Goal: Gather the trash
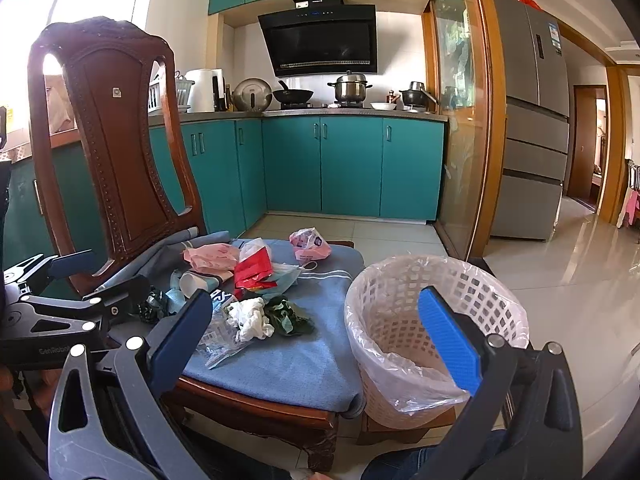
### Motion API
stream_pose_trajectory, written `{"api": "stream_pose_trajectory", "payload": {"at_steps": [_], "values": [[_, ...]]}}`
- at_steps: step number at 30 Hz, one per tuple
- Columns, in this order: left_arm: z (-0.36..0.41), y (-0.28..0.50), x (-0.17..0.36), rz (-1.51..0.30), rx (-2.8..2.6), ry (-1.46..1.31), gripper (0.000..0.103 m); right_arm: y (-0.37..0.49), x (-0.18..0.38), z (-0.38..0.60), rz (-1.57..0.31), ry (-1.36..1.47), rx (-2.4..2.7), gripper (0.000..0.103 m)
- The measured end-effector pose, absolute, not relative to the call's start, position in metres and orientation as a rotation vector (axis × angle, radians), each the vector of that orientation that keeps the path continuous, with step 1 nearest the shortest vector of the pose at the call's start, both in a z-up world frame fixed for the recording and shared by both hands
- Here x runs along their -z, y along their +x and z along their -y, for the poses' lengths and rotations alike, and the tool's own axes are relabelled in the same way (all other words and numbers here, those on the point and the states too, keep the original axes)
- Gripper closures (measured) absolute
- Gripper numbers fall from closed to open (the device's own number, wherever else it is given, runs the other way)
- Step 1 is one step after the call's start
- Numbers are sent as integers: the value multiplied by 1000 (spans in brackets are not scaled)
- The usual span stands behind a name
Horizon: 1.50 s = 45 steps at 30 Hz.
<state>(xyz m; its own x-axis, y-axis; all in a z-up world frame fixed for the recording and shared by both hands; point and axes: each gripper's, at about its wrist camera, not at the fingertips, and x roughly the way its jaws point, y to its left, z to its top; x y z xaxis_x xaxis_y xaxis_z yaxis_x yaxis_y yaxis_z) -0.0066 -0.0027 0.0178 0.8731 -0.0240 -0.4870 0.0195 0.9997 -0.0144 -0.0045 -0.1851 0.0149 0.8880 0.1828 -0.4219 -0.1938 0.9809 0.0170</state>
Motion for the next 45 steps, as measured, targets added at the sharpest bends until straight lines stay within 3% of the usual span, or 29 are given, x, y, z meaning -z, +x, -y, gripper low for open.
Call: {"api": "stream_pose_trajectory", "payload": {"at_steps": [45], "values": [[6,-11,-16,-503,27,-7,3,-8,-14,184,-428,-32,-203,2]]}}
